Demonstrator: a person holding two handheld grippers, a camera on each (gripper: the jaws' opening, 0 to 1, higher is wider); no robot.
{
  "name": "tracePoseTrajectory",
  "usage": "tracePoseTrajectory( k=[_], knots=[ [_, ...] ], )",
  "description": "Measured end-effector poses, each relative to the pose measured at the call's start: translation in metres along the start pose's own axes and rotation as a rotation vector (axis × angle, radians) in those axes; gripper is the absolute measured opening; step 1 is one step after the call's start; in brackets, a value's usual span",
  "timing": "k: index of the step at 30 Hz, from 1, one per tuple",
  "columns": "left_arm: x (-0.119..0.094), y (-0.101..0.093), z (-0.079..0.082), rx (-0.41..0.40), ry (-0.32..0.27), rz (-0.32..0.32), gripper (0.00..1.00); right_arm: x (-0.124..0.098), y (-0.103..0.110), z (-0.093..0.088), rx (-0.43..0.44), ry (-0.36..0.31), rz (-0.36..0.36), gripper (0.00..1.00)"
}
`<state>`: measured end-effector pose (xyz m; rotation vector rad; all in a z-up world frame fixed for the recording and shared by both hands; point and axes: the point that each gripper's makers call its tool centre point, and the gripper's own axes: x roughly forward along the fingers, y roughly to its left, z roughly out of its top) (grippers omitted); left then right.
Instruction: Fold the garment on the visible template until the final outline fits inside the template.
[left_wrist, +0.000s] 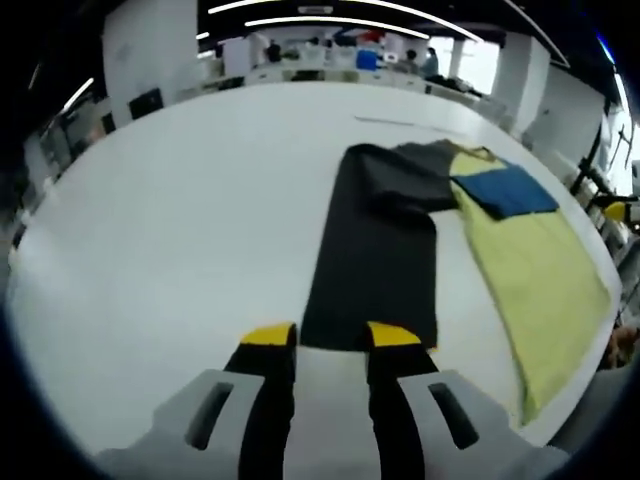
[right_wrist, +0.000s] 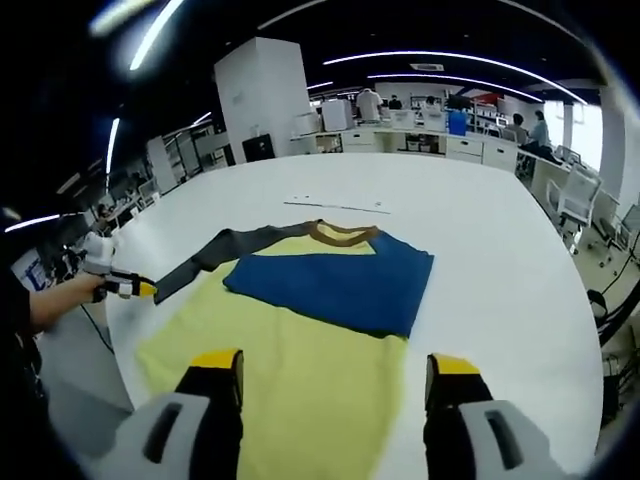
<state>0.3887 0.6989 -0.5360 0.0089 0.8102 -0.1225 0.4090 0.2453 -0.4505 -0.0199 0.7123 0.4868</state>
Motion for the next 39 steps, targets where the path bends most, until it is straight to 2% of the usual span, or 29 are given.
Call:
tracePoseTrajectory(
  k=[5, 8, 10, 14, 18, 22, 25, 31, 35, 39],
  knots=[
    [0.002, 0.000, 0.002, -0.001, -0.008, 0.010, 0.19, -0.001, 0.001, -0.005, -0.015, 0.016, -0.016, 0.72],
    [0.004, -0.003, 0.003, -0.010, -0.002, -0.006, 0.01, -0.001, 0.000, -0.008, -0.042, 0.034, -0.038, 0.72],
    [0.005, -0.001, 0.005, 0.017, -0.001, 0.008, 0.01, -0.002, 0.001, -0.008, -0.043, 0.031, -0.035, 0.72],
    [0.003, 0.002, 0.006, -0.002, 0.000, 0.000, 0.01, -0.004, 0.002, -0.006, -0.039, 0.023, -0.032, 0.72],
    [0.000, 0.012, 0.009, 0.000, -0.011, 0.014, 0.00, -0.006, 0.005, -0.006, -0.042, 0.022, -0.021, 0.74],
    [-0.006, 0.025, 0.014, -0.015, -0.024, 0.038, 0.00, -0.007, 0.008, -0.006, -0.040, 0.022, -0.012, 0.75],
    [-0.009, 0.033, 0.020, -0.055, -0.054, 0.029, 0.00, -0.008, 0.011, -0.007, -0.034, 0.022, -0.003, 0.75],
    [-0.011, 0.055, 0.027, -0.035, -0.045, 0.034, 0.00, -0.008, 0.013, -0.008, -0.029, 0.025, 0.000, 0.76],
    [-0.011, 0.074, 0.034, -0.005, -0.035, 0.074, 0.00, -0.009, 0.013, -0.007, -0.025, 0.022, -0.002, 0.76],
    [-0.006, 0.086, 0.038, -0.013, -0.036, 0.083, 0.00, -0.009, 0.013, -0.007, -0.018, 0.025, -0.003, 0.76]
  ],
)
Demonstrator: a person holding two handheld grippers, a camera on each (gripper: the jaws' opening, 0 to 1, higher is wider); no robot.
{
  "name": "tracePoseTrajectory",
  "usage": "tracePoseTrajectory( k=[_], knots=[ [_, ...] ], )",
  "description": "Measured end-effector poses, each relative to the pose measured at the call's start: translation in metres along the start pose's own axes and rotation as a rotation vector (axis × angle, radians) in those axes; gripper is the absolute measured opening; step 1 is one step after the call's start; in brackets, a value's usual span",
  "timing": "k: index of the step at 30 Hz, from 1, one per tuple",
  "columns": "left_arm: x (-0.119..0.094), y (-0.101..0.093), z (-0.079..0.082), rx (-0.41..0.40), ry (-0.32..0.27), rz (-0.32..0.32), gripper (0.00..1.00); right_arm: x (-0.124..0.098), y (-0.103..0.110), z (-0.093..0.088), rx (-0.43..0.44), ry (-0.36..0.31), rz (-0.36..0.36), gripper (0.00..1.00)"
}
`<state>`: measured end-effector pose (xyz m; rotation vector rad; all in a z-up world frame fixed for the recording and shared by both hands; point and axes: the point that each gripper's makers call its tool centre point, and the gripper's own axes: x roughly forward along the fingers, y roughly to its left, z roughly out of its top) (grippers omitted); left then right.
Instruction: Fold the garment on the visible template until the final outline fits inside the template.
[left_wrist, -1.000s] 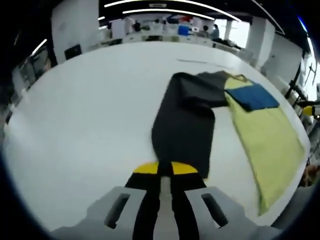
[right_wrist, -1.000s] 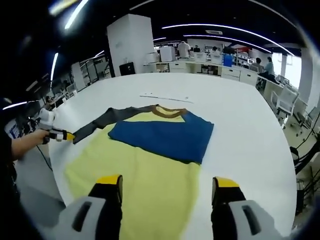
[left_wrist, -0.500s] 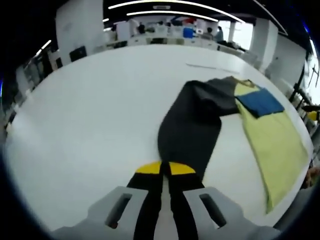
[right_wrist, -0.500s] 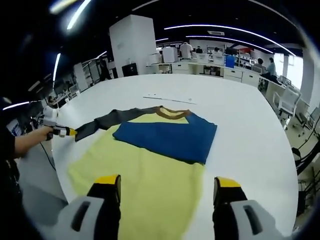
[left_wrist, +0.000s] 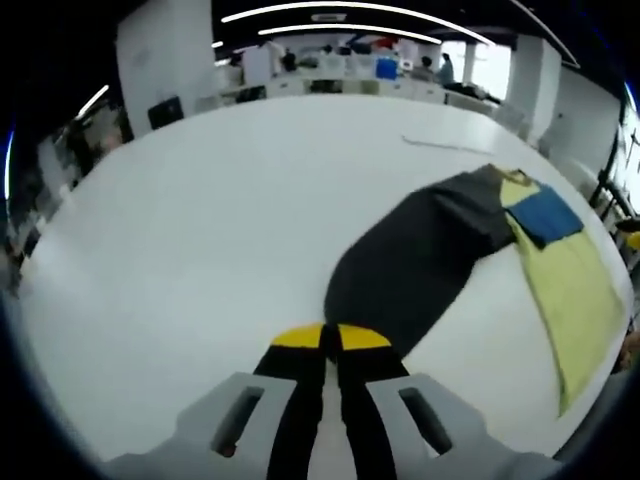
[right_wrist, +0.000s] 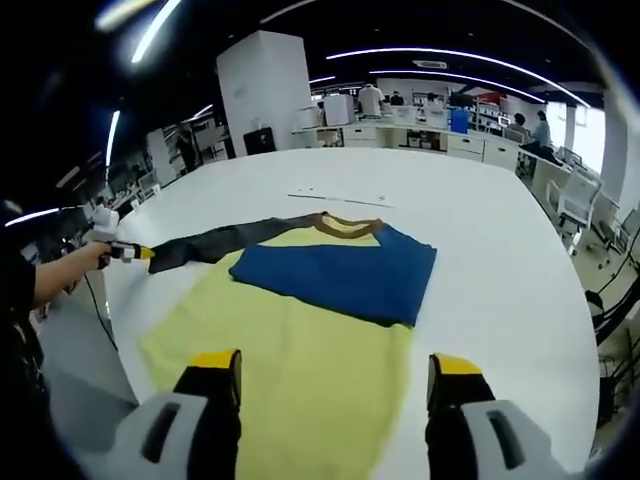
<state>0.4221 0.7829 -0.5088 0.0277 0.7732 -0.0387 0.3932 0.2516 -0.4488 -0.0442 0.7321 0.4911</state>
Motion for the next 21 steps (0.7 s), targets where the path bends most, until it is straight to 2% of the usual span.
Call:
tracePoseTrajectory(
  k=[11, 21],
  knots=[
    [0.021, 0.025, 0.009, 0.012, 0.007, 0.050, 0.00, -0.001, -0.001, -0.001, 0.012, 0.006, -0.008, 0.76],
    [0.036, 0.043, 0.017, 0.066, 0.031, 0.104, 0.01, 0.001, -0.001, 0.000, 0.018, 0.011, -0.010, 0.76]
  ],
)
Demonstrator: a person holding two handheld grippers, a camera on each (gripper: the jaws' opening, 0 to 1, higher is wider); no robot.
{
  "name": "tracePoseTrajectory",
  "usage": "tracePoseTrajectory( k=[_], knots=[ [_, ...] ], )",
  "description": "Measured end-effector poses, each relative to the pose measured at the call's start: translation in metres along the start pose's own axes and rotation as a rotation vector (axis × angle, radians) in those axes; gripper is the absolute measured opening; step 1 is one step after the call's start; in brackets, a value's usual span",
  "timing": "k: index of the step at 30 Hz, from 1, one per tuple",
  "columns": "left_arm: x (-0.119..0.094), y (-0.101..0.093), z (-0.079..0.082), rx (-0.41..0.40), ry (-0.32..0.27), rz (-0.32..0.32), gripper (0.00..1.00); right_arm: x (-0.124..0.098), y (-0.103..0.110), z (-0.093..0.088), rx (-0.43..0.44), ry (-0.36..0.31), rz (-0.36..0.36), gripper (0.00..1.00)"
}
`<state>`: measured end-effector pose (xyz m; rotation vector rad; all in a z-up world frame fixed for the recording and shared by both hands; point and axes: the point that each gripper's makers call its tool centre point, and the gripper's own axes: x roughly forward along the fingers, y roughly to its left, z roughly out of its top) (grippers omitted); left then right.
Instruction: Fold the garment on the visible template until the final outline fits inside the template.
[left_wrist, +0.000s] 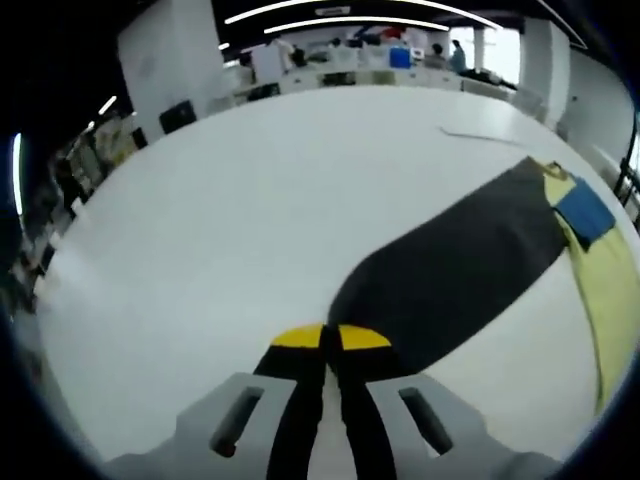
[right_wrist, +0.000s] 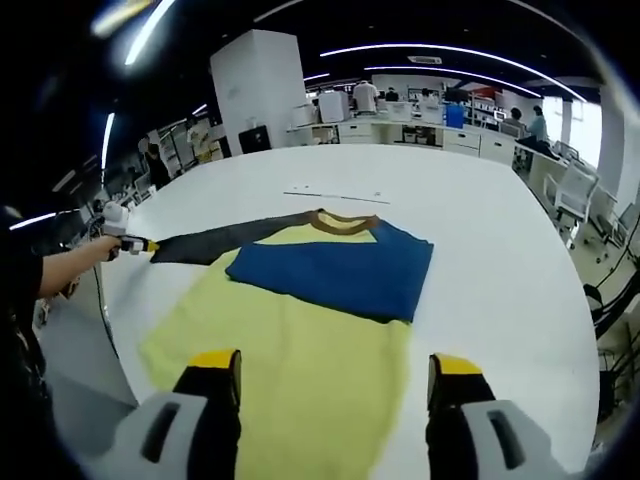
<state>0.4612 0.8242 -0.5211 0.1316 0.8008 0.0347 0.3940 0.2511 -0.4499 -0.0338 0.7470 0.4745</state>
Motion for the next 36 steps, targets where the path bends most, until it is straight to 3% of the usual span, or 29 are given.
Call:
tracePoseTrajectory(
  k=[12, 16, 22, 29, 33, 36],
  knots=[
    [0.011, 0.005, 0.000, 0.021, 0.019, 0.031, 0.01, -0.002, 0.002, 0.004, 0.001, -0.006, 0.004, 0.76],
    [0.009, 0.010, 0.002, 0.003, 0.004, 0.050, 0.06, -0.003, 0.003, 0.005, 0.000, -0.008, 0.004, 0.77],
    [-0.005, 0.013, 0.003, -0.053, -0.028, 0.057, 0.15, -0.004, 0.006, 0.009, -0.004, -0.021, 0.012, 0.77],
    [-0.012, 0.004, -0.005, -0.148, -0.032, 0.030, 0.16, -0.004, 0.009, 0.011, -0.004, -0.030, 0.020, 0.77],
    [-0.011, -0.001, -0.011, -0.253, -0.024, 0.030, 0.14, -0.007, 0.009, 0.011, 0.000, -0.036, 0.017, 0.77],
    [-0.010, -0.002, -0.013, -0.273, -0.032, 0.031, 0.15, -0.008, 0.008, 0.011, 0.003, -0.038, 0.013, 0.77]
  ],
)
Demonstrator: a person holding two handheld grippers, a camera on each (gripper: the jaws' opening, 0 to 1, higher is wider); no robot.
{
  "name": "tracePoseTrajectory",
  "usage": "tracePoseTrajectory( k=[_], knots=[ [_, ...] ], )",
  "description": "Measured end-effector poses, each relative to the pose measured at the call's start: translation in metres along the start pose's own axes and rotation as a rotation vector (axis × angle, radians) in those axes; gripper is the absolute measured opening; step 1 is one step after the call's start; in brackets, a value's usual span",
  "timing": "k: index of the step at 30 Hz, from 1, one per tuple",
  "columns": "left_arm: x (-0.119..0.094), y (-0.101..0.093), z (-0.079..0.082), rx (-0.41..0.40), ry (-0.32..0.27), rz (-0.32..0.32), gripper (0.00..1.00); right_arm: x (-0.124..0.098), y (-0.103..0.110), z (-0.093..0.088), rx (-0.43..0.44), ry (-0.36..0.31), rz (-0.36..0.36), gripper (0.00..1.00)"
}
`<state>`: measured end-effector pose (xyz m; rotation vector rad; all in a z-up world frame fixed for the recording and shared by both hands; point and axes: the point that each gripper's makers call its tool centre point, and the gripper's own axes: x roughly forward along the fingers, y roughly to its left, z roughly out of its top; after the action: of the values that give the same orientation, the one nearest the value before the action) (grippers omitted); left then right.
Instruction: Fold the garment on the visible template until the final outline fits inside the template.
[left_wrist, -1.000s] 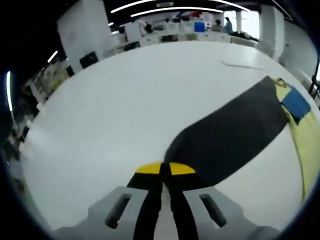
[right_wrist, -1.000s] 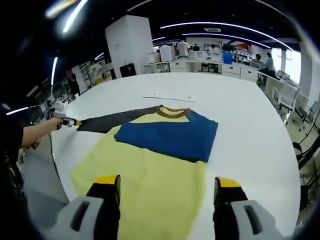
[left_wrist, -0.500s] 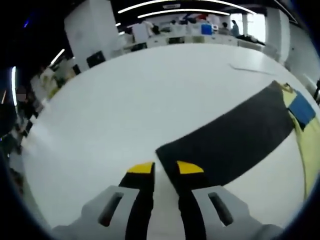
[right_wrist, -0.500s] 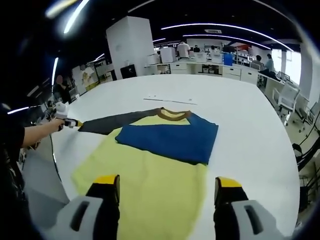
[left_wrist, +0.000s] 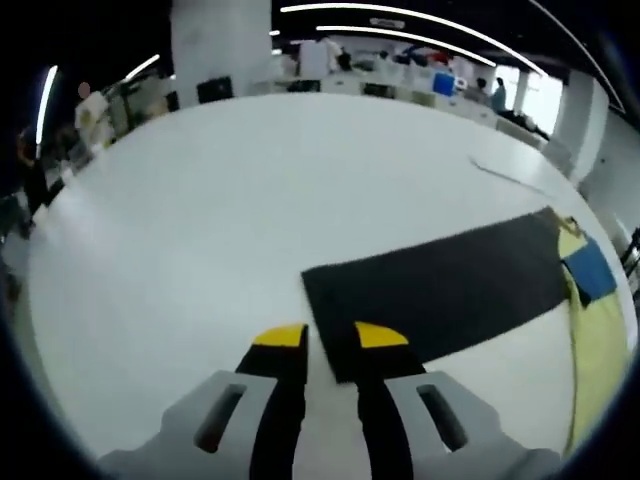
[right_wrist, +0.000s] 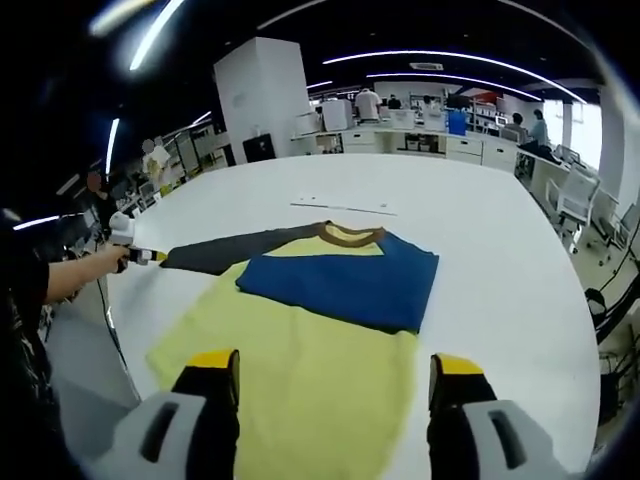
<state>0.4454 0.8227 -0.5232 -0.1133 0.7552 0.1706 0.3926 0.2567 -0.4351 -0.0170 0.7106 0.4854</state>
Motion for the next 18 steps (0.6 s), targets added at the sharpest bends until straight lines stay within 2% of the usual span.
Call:
tracePoseTrajectory(
  k=[5, 9, 18],
  knots=[
    [0.001, 0.002, -0.006, -0.075, 0.019, 0.030, 0.16, -0.003, -0.001, -0.001, 0.002, -0.001, -0.005, 0.77],
    [0.003, 0.000, -0.007, -0.048, 0.032, 0.036, 0.15, -0.004, -0.002, -0.003, 0.001, 0.004, -0.005, 0.78],
    [0.003, -0.007, -0.006, -0.059, 0.065, 0.050, 0.09, -0.010, -0.004, -0.006, -0.009, 0.011, -0.009, 0.80]
  ],
)
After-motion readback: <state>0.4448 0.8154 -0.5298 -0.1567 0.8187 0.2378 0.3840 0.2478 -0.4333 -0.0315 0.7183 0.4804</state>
